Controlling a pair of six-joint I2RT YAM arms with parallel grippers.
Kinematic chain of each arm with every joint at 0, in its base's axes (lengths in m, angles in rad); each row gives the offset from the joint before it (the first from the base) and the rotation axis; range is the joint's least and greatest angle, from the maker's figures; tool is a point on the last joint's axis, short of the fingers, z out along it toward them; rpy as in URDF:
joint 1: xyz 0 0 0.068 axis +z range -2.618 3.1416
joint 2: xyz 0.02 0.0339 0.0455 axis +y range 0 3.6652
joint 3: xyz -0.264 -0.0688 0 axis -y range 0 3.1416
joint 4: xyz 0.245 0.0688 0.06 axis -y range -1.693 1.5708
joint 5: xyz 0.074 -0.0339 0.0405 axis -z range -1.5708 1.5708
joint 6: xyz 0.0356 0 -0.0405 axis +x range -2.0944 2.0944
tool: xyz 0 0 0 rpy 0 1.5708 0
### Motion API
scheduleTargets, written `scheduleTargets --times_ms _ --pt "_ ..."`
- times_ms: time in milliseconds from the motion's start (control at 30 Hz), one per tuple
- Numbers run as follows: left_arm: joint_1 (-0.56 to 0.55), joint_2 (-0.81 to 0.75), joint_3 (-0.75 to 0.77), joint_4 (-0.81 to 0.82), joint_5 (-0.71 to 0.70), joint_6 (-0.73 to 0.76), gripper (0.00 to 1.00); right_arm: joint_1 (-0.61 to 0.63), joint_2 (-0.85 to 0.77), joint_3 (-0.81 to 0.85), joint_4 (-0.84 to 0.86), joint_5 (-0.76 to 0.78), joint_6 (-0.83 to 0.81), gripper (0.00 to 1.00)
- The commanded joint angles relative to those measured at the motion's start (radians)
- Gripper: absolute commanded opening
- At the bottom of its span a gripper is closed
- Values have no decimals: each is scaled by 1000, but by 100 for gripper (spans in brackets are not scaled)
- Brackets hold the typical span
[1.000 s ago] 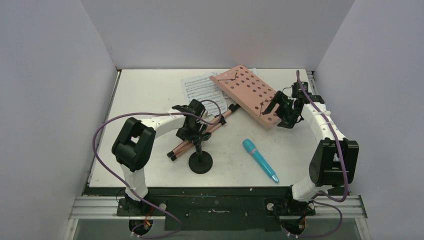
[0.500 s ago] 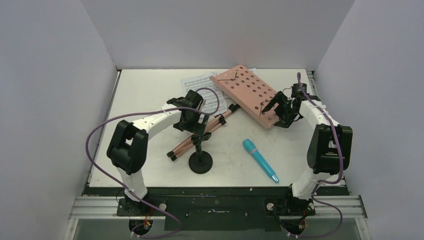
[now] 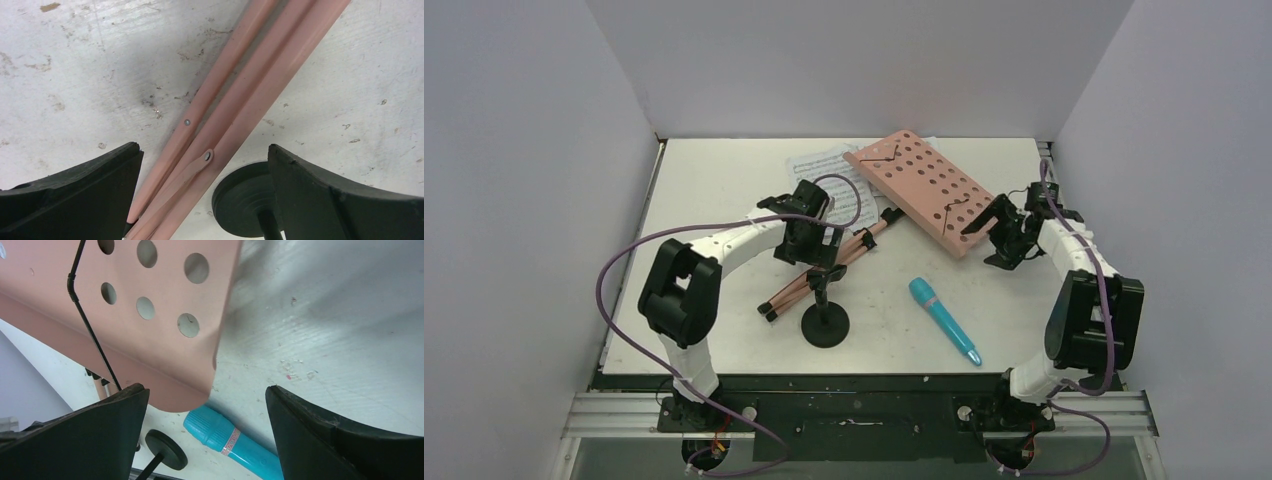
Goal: Set up the instrument practice props
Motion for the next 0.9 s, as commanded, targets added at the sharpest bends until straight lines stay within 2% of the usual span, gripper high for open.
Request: scheduleTargets --times_ms 0,233,400,500,867 --pt "5 50 57 40 70 18 96 -62 -82 -82 89 -67 25 90" --pt "5 87 64 54 104 35 96 -75 -23 -171 373 -223 126 90" --pt "5 65 38 79 126 10 96 -78 19 -267 677 -311 285 100" --pt "5 44 18 94 137 -6 96 -78 29 -308 797 -331 337 91" --pt "5 20 -14 110 145 -33 96 -78 135 -337 1017 -341 423 63"
